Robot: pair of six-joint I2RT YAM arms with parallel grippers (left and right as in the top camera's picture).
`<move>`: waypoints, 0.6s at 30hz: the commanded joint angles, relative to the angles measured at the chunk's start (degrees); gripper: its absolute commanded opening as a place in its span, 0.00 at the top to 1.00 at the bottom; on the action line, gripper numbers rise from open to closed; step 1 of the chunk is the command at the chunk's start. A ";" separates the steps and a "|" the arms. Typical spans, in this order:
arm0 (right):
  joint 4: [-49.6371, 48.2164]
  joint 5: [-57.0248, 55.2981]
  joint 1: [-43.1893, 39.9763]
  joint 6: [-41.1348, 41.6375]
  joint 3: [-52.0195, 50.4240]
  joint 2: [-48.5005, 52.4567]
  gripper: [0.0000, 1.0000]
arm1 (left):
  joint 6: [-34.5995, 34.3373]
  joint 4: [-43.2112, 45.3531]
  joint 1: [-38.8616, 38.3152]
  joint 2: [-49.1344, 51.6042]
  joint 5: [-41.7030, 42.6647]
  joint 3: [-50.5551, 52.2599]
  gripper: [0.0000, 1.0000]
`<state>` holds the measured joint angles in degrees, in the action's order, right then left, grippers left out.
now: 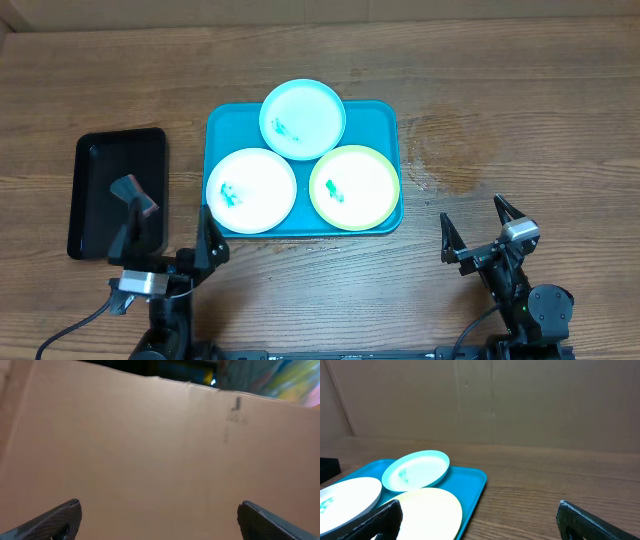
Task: Clean dirty plates on tray and stack at the side
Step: 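Move the left gripper to the black tray and grasp the sponge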
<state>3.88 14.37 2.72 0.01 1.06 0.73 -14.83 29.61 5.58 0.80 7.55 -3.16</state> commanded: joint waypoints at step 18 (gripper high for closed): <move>-0.42 -0.39 0.22 -0.04 -0.61 -0.50 0.00 | 13.27 -73.42 -0.35 57.57 -12.37 -68.48 0.00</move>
<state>3.84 14.39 2.72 -0.05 1.06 0.69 -4.45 -40.75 5.58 50.48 -3.92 -62.74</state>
